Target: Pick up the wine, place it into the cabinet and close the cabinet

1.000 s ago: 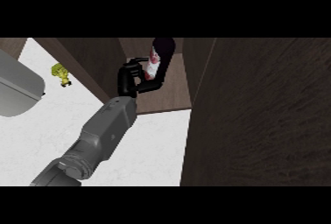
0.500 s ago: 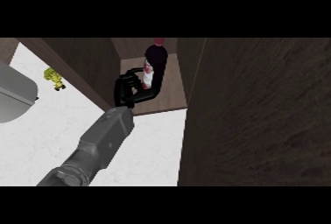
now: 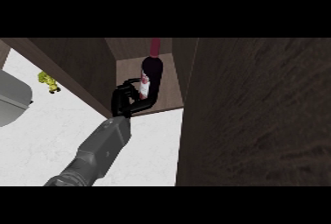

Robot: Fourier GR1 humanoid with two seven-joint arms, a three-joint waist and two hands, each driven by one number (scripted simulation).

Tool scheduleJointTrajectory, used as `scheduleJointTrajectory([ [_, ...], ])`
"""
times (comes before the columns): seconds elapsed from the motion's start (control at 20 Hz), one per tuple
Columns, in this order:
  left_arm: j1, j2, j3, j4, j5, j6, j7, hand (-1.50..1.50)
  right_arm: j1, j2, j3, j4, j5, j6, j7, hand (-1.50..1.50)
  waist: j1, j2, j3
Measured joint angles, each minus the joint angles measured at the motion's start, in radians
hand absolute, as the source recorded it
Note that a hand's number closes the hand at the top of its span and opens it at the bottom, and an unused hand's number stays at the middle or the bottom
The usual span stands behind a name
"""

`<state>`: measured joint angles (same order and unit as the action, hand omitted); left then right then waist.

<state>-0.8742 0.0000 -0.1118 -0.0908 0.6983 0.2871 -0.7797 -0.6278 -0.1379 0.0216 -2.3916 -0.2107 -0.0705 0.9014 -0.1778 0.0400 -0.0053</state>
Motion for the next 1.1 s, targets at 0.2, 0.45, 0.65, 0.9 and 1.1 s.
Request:
scheduleJointTrajectory([
  [0.2, 0.002, 0.0, -0.014, -0.011, 0.013, 0.027, 0.0, 1.5, 0.006, -0.003, -0.006, 0.004, -0.013, 0.011, -0.003, -1.5, -0.007, -0.001, 0.0],
  [0.45, -0.013, 0.0, -0.036, -0.026, 0.024, 0.05, 0.007, 1.5, 0.014, 0.008, -0.004, 0.008, -0.021, 0.012, -0.01, -1.5, -0.01, 0.0, 0.0],
  [0.65, -0.031, 0.0, -0.047, -0.038, 0.04, 0.076, 0.017, 1.5, 0.017, 0.005, -0.015, 0.009, -0.033, 0.02, -0.012, -1.5, -0.014, 0.001, 0.0],
  [0.9, -0.079, 0.0, -0.06, -0.05, 0.061, 0.12, 0.045, 1.5, 0.026, 0.002, -0.021, 0.01, -0.037, 0.027, -0.017, -1.5, -0.014, 0.001, 0.001],
  [1.1, -0.128, 0.0, -0.063, -0.05, 0.078, 0.151, 0.074, 1.5, 0.033, -0.002, -0.035, 0.013, -0.044, 0.033, -0.024, -1.5, -0.007, 0.002, 0.002],
])
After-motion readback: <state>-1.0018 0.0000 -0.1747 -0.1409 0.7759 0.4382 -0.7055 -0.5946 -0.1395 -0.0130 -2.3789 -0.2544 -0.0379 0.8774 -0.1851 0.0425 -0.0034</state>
